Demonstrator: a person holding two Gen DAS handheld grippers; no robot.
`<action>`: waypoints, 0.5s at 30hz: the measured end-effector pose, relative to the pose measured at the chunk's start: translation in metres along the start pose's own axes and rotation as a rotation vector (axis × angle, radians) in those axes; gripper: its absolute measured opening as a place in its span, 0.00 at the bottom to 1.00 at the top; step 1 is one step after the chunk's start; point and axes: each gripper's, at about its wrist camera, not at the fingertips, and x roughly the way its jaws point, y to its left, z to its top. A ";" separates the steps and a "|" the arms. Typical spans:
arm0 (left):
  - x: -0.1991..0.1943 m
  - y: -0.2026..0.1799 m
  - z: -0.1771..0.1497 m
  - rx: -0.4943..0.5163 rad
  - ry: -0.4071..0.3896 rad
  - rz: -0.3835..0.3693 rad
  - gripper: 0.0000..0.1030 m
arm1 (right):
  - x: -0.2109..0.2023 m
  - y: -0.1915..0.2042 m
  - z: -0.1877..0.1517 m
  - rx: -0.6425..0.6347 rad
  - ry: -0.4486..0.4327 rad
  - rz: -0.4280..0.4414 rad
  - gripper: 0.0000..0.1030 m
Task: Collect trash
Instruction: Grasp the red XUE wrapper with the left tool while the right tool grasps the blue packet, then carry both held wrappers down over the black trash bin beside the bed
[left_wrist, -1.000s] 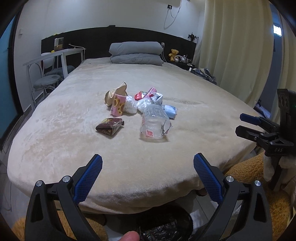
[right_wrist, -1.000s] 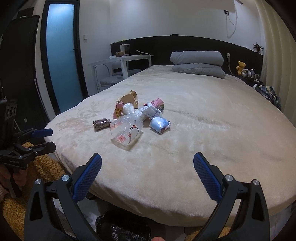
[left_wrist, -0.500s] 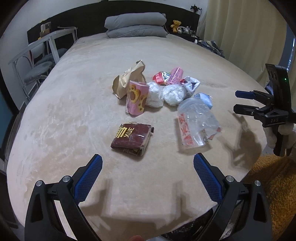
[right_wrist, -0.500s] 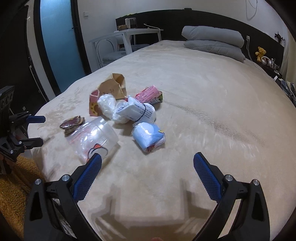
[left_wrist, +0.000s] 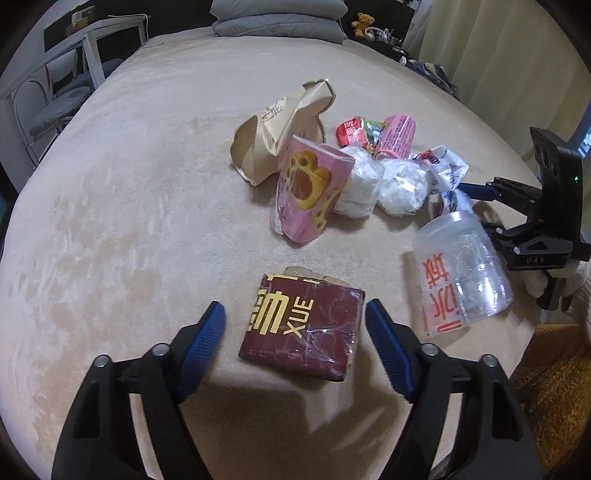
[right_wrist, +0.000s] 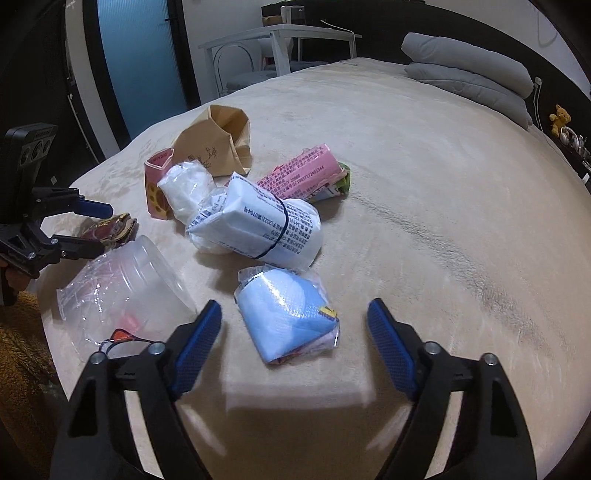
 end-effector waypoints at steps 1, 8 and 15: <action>0.001 0.000 0.000 0.007 0.001 0.001 0.67 | 0.001 0.000 0.000 -0.005 -0.001 0.000 0.57; -0.002 -0.007 -0.002 0.038 -0.012 0.022 0.55 | -0.010 0.005 0.002 -0.013 -0.021 -0.005 0.44; -0.029 -0.014 -0.007 -0.007 -0.068 -0.001 0.55 | -0.042 0.015 -0.010 0.054 -0.045 -0.025 0.44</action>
